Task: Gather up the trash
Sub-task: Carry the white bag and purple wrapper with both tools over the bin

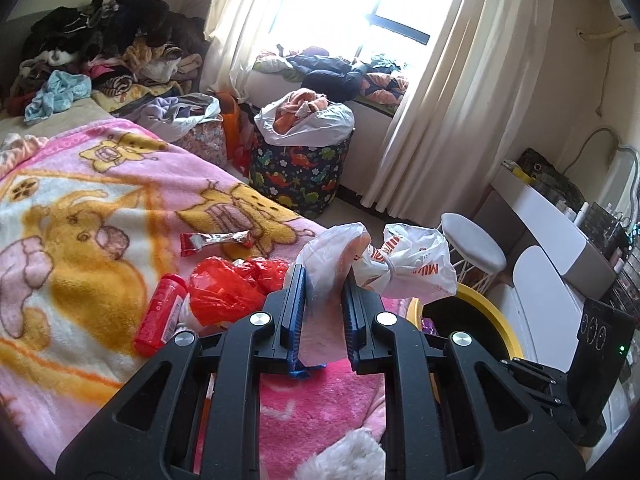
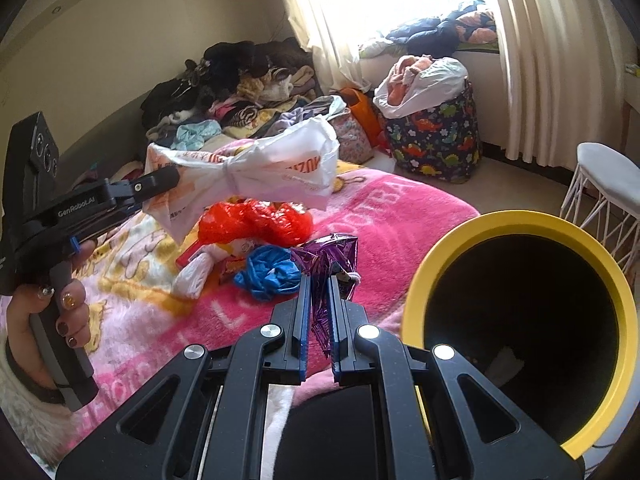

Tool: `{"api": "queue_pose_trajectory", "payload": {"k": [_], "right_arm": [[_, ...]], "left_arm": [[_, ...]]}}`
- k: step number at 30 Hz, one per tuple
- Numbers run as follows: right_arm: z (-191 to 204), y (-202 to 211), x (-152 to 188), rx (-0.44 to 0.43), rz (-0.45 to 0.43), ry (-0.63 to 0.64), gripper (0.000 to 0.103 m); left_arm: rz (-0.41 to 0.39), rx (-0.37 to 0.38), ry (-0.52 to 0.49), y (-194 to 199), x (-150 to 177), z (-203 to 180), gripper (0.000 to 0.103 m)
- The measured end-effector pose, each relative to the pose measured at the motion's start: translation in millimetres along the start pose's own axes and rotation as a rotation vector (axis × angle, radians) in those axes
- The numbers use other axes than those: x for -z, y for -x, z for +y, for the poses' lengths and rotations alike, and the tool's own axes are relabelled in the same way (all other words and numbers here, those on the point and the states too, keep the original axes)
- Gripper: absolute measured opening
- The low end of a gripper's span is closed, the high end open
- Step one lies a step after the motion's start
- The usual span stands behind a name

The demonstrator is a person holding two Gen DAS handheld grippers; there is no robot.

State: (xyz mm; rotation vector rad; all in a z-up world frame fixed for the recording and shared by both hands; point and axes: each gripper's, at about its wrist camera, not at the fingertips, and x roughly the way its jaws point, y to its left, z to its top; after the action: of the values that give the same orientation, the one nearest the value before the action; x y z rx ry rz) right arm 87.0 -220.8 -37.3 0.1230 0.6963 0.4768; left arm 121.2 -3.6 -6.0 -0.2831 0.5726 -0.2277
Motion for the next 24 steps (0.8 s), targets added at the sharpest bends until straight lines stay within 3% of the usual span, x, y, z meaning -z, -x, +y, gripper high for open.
{"api": "queue_pose_trajectory", "payload": {"k": [24], "right_arm": [[-74, 36, -3, 0.126, -0.094, -0.187, 0.008]], "left_arm": [[0.028, 0.037, -0.103, -14, 9, -54, 0.012]]}}
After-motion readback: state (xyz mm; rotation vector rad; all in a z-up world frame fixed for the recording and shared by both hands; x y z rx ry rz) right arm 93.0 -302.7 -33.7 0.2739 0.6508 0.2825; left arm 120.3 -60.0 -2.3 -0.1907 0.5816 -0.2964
